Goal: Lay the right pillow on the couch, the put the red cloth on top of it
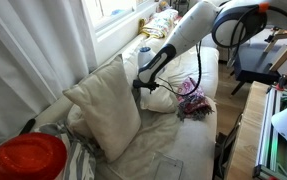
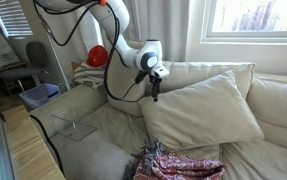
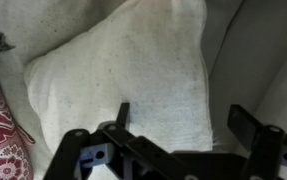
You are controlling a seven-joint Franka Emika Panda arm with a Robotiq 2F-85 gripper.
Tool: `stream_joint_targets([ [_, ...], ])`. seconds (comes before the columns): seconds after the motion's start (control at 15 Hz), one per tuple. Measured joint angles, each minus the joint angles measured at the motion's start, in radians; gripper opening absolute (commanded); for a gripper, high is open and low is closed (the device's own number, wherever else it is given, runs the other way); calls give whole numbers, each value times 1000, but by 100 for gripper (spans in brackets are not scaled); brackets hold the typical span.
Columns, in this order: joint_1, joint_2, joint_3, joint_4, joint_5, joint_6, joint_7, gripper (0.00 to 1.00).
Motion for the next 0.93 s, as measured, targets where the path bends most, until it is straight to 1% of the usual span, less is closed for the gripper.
stream_joint_targets([
  [0.2, 2, 23, -25, 20, 0, 14, -6, 49],
  [0.47, 8, 47, -46, 47, 3, 12, 2, 22],
  [0.67, 27, 42, -93, 55, 19, -13, 78, 2],
  [0.73, 35, 35, -116, 55, 21, -28, 117, 0],
  [0.87, 49, 14, -166, 50, 21, -67, 202, 4],
  [0.93, 56, 0, -190, 43, 21, -89, 243, 2],
])
